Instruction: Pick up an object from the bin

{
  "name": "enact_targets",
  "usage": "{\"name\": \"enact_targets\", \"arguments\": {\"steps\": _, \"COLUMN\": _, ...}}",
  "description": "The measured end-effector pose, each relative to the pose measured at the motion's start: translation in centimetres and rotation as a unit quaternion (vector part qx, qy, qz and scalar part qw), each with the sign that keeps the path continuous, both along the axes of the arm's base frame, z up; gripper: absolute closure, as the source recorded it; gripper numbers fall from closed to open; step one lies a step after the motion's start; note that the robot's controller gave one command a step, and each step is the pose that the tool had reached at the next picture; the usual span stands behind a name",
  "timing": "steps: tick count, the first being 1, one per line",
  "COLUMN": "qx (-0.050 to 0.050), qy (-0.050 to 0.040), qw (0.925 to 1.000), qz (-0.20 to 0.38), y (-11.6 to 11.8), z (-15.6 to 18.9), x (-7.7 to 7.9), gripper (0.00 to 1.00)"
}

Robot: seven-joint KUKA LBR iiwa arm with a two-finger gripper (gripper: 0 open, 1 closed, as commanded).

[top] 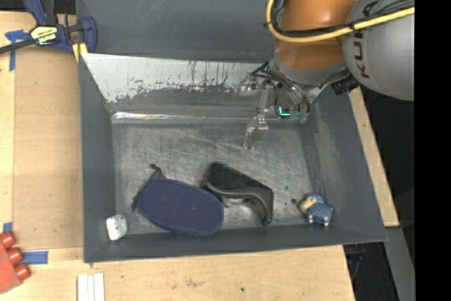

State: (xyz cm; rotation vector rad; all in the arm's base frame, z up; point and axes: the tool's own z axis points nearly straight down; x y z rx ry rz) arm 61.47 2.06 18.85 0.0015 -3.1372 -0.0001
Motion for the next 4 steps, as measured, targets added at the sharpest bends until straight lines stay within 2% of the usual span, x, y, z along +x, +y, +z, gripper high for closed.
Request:
{"name": "enact_targets", "arguments": {"steps": 1, "qx": -0.001, "qy": -0.0103, "qw": 0.9999, "qz": -0.008, "y": -3.4, "z": -8.0, "x": -4.6, "gripper": 0.00}}
{"name": "enact_targets", "arguments": {"steps": 2, "qx": -0.001, "qy": -0.0070, "qw": 1.0000, "qz": 0.004, "y": -4.7, "z": 2.7, "x": -10.7, "gripper": 0.00}}
{"name": "enact_targets", "arguments": {"steps": 3, "qx": 0.001, "qy": -0.0012, "qw": 0.9966, "qz": 0.083, "y": 1.5, "z": -4.2, "x": -9.8, "gripper": 0.00}}
{"name": "enact_targets", "arguments": {"steps": 4, "qx": 0.000, "qy": -0.0048, "qw": 0.9999, "qz": -0.014, "y": 0.6, "z": -10.2, "x": -10.6, "gripper": 0.00}}
